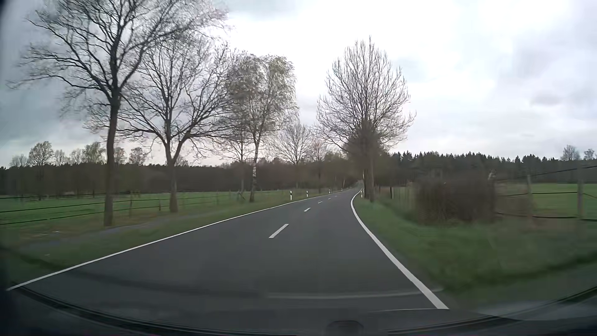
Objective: Follow the waypoints while adhering to traffic rules and regulations
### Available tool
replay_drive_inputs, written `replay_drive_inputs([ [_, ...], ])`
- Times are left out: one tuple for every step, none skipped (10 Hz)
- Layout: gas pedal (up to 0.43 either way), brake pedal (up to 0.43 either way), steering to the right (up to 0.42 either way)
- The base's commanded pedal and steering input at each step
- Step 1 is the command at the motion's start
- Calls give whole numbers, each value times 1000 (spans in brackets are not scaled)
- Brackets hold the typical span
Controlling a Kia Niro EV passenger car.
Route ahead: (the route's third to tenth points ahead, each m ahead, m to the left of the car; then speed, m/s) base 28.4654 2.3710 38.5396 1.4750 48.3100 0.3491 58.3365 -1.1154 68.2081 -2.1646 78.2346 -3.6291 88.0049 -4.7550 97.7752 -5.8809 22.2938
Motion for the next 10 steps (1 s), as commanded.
replay_drive_inputs([
  [98, 6, 23],
  [98, 0, 23],
  [98, 0, 23],
  [110, 0, 22],
  [138, 0, 22],
  [138, 6, 20],
  [138, 0, 15],
  [138, 0, 14],
  [138, 0, 14],
  [118, 6, 14],
])
